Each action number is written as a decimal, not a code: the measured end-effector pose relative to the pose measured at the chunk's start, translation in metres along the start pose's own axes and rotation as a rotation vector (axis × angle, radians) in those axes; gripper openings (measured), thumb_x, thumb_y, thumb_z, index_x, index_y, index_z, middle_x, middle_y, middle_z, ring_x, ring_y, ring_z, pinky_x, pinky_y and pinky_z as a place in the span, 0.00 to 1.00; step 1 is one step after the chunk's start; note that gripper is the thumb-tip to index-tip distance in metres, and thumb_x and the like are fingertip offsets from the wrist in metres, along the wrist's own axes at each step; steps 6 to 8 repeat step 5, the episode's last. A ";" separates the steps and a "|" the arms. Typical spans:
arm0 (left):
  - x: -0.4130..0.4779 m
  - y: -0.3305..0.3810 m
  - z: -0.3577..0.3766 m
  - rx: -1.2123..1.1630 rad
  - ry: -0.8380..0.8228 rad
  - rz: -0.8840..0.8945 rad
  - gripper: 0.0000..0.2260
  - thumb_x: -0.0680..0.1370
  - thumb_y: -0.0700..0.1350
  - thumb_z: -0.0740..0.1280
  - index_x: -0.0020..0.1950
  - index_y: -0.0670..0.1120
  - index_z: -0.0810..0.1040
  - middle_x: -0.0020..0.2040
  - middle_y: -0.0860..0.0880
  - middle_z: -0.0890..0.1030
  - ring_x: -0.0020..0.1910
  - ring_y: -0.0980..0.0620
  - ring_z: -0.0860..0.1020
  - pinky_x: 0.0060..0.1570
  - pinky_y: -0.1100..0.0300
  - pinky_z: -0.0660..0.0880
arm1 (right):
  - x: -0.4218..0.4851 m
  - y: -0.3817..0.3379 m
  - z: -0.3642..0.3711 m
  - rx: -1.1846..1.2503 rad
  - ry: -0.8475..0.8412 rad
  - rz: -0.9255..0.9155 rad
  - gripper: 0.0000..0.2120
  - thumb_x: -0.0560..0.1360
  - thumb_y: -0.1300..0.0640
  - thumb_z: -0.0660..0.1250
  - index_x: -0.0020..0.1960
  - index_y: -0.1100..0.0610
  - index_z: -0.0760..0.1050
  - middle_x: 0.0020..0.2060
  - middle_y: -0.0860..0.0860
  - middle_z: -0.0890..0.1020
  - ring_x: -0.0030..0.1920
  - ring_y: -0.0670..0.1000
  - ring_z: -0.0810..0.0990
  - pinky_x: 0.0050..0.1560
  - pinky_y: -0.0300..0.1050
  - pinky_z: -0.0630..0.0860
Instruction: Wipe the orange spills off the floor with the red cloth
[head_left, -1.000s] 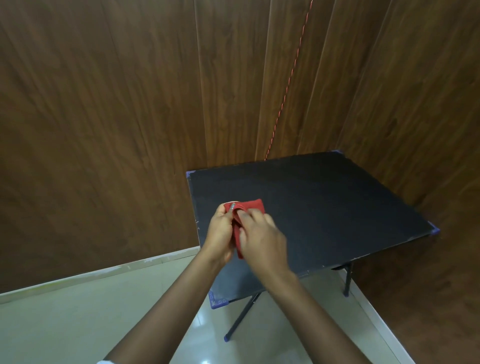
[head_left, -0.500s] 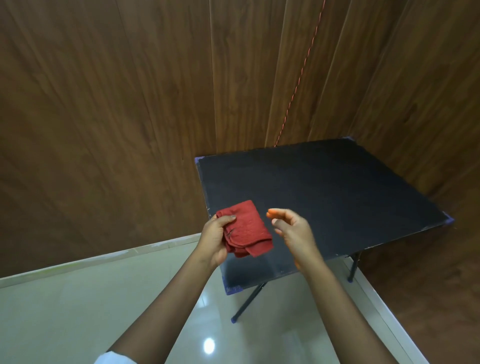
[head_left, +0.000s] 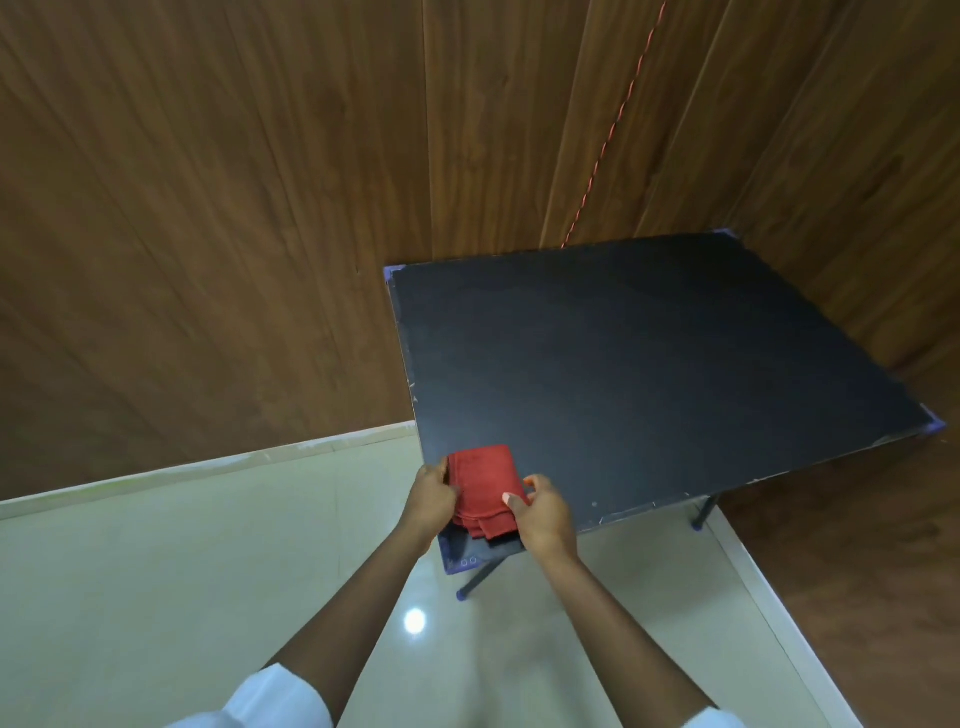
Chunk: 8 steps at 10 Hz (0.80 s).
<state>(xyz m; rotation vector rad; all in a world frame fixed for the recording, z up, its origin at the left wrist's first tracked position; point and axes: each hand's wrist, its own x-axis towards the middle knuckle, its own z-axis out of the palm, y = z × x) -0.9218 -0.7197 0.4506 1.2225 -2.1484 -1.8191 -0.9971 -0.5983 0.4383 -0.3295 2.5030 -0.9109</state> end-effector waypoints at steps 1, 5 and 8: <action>-0.003 -0.014 0.010 0.223 0.041 0.085 0.20 0.77 0.32 0.57 0.69 0.40 0.68 0.66 0.39 0.68 0.64 0.41 0.70 0.68 0.52 0.66 | -0.003 0.020 0.001 -0.266 0.080 -0.258 0.18 0.78 0.55 0.61 0.67 0.56 0.70 0.62 0.54 0.73 0.63 0.54 0.68 0.60 0.46 0.67; -0.024 -0.007 0.010 0.397 0.185 0.176 0.18 0.78 0.36 0.58 0.67 0.41 0.70 0.68 0.41 0.69 0.66 0.43 0.67 0.63 0.58 0.63 | -0.002 0.014 -0.033 -0.112 0.027 -0.423 0.16 0.77 0.62 0.59 0.64 0.56 0.74 0.60 0.53 0.77 0.61 0.54 0.71 0.59 0.43 0.66; -0.024 -0.007 0.010 0.397 0.185 0.176 0.18 0.78 0.36 0.58 0.67 0.41 0.70 0.68 0.41 0.69 0.66 0.43 0.67 0.63 0.58 0.63 | -0.002 0.014 -0.033 -0.112 0.027 -0.423 0.16 0.77 0.62 0.59 0.64 0.56 0.74 0.60 0.53 0.77 0.61 0.54 0.71 0.59 0.43 0.66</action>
